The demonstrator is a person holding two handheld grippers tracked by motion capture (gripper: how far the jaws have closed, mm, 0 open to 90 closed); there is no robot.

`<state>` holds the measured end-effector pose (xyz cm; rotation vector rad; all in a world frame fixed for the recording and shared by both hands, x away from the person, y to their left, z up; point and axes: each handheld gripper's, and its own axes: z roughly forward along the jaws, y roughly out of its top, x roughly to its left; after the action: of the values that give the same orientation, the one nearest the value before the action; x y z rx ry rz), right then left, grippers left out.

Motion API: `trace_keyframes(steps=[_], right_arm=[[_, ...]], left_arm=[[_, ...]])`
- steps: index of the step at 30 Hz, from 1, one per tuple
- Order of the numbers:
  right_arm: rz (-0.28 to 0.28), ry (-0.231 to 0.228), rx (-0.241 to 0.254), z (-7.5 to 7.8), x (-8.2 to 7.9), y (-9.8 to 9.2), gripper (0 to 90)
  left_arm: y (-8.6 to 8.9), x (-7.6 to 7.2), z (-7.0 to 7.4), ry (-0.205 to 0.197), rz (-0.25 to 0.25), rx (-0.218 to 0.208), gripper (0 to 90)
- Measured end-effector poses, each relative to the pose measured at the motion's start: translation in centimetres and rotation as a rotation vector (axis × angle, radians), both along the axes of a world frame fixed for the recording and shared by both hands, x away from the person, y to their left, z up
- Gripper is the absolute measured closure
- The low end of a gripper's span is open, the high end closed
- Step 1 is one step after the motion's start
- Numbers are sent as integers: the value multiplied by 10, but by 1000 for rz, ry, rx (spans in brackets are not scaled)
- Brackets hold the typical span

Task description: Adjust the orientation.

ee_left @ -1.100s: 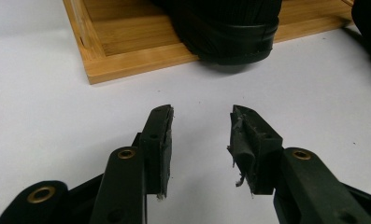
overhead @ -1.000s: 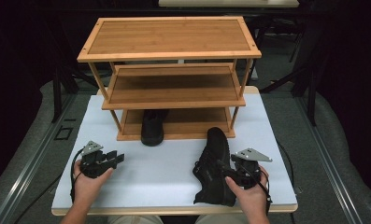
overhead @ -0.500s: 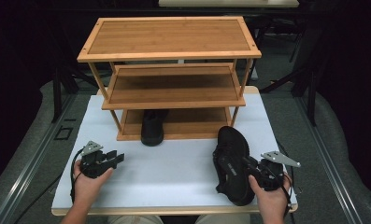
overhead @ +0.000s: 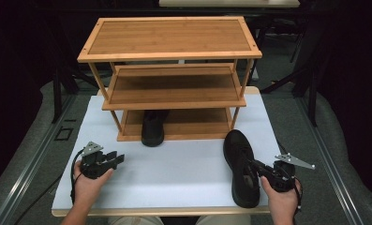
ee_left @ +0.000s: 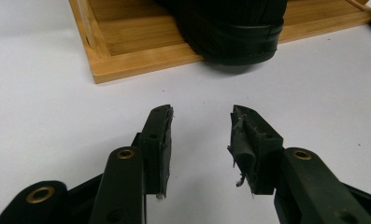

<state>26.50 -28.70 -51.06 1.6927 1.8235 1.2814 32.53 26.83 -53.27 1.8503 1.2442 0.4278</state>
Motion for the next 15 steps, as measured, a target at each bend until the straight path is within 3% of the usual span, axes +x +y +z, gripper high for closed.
trace_keyframes(steps=[4,9,13,15], right_arm=[[7,-13,-36,11,-2,3,729],[34,-30,-70,35,1,7,687],[46,-43,-67,49,5,15,630],[66,-28,-71,54,7,19,613]], left_arm=[[0,0,1,-4,3,3,586],[0,0,1,-3,-1,4,586],[0,0,0,-3,5,4,586],[0,0,0,-4,5,0,586]])
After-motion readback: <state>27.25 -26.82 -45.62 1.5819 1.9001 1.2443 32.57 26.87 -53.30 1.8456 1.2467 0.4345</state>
